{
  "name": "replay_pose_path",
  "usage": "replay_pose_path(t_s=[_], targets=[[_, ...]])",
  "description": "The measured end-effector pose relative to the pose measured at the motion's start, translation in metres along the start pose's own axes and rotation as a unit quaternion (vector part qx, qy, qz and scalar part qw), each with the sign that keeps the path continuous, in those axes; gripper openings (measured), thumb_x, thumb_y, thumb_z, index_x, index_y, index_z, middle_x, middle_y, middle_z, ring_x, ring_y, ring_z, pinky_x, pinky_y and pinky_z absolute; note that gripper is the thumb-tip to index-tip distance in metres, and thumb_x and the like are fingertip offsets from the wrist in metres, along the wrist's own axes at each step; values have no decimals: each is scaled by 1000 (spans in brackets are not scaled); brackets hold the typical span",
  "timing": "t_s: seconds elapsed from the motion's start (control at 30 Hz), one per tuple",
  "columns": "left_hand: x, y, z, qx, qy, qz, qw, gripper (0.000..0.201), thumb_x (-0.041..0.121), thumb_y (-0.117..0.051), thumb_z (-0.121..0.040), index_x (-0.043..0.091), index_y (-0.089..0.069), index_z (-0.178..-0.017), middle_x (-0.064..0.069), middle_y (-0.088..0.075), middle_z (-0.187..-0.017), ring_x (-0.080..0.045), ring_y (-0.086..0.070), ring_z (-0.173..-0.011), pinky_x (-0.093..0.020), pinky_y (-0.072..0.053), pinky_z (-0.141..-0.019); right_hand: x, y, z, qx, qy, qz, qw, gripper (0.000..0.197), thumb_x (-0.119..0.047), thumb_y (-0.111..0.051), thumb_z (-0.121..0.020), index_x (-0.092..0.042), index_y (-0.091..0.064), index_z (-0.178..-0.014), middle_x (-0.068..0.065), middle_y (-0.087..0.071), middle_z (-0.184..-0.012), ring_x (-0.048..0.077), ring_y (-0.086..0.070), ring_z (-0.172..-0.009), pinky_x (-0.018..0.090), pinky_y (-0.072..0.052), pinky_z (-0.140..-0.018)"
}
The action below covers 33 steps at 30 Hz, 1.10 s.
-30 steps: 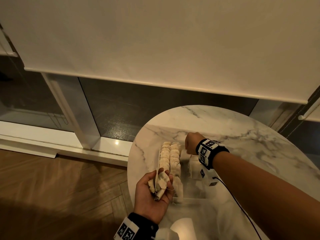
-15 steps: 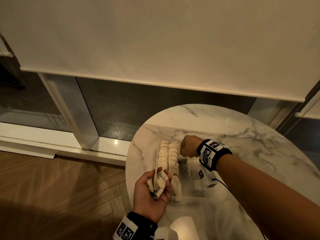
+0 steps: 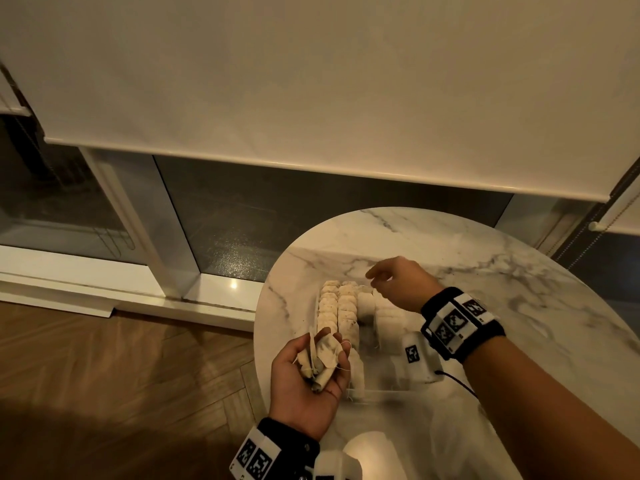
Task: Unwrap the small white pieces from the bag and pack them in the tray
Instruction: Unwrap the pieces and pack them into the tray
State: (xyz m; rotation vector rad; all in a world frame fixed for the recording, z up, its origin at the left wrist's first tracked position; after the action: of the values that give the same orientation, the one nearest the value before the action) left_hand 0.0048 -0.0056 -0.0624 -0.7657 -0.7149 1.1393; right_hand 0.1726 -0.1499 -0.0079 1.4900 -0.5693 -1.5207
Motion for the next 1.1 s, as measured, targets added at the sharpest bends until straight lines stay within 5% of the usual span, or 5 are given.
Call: replay_pose_path(t_s=[0.3,0.53,0.67,0.93,1.1], targets=[[-20,-11,-1,-12,-12,-33,999,46,22,-56,-90,-1,-62,-129,-21,-68,-123,-36,-65,-106,-44,-58,-80,-37,10,118,82,90,-182,976,10,-19,-68,-91,-26,-74,-89,-10,-72,-82,6,-65,-73,21,-55,-65],[-36,-16,-3,-17,-73,-148,986,40,17,-58,-83,8,-69,-121,-11,-73,-104,-24,-69,-98,-31,-59,-69,-37,-14,150,98,62,-118,986,37,-67,-68,-75,-31,-71,-70,-17,-67,-66,-1,-60,-61,19,-46,-53],[-41,-19,-1,-6,-90,-172,981,25,18,-58,-85,10,-74,-103,-10,-73,-97,-22,-68,-90,-32,-56,-71,-33,-13,148,133,29,-154,979,30,-59,-78,-71,-30,-70,-75,-14,-68,-63,-1,-63,-59,17,-47,-52],[-40,-21,3,-30,-109,-179,977,33,21,-53,-93,12,-71,-118,-6,-75,-97,-14,-72,-77,-28,-56,-62,-28,-22,137,133,0,-237,962,7,-32,-76,-80,-25,-75,-78,-9,-72,-66,6,-69,-61,36,-60,-64],[-36,-19,5,-16,-94,-163,982,35,21,-53,-92,10,-70,-121,-11,-75,-107,-20,-72,-83,-32,-59,-68,-31,-20,136,104,9,-295,950,11,-17,-74,-84,-21,-75,-74,-3,-73,-67,11,-69,-62,30,-57,-61]])
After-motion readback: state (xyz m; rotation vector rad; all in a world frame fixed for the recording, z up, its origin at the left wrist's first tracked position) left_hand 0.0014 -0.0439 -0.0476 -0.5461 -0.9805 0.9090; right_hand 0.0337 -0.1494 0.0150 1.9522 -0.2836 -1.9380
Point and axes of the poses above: each hand's wrist, its own z-axis away from the middle knuckle, its own y-axis out of the back of the hand, x = y × z, the point moved 4 cm from there along -z, towards the middle knuckle
